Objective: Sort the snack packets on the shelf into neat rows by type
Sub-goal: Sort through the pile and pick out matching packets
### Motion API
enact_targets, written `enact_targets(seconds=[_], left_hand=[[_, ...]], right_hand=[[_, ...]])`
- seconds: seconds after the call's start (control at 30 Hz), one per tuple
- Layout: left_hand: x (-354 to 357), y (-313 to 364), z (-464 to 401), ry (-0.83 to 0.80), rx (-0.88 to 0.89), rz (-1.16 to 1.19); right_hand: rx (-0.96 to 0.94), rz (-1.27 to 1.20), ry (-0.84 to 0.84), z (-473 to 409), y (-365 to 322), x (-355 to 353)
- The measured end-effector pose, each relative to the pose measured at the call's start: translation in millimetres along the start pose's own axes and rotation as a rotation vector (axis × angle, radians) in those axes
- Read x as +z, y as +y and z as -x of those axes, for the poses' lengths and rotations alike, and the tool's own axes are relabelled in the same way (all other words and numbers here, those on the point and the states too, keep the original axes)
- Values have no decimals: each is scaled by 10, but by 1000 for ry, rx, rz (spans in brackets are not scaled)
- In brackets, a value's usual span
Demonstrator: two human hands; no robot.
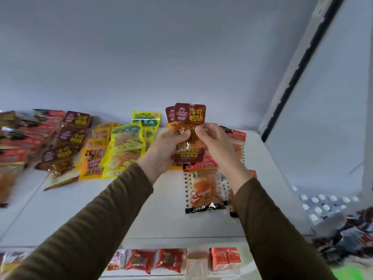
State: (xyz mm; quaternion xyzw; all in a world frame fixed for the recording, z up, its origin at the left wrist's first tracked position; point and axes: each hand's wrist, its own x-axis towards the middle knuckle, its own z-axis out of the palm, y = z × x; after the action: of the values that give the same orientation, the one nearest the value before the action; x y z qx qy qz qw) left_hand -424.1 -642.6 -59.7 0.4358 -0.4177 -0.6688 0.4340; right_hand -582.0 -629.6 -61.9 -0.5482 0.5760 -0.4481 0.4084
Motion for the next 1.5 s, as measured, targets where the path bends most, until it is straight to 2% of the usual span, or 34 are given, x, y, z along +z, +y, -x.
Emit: enact_targets(seconds=[0.23, 0.47, 0.63, 1.1, 1.5], left_hand=[[-822, 163, 569, 102, 106, 47], [-2181, 337, 1319, 220, 136, -19], [-2937, 431, 1639, 310, 99, -61], [-3891, 403, 1868, 395, 96, -270], [-5003, 563, 2039, 360, 89, -264]], right_hand=[[-12, -318, -122, 179, -262, 951], [18, -350, -157, 493, -558, 2459], [50, -332, -151, 661, -683, 3216], [78, -182, -162, 751, -729, 4158], [24, -91, -61, 1052, -1069, 5171]])
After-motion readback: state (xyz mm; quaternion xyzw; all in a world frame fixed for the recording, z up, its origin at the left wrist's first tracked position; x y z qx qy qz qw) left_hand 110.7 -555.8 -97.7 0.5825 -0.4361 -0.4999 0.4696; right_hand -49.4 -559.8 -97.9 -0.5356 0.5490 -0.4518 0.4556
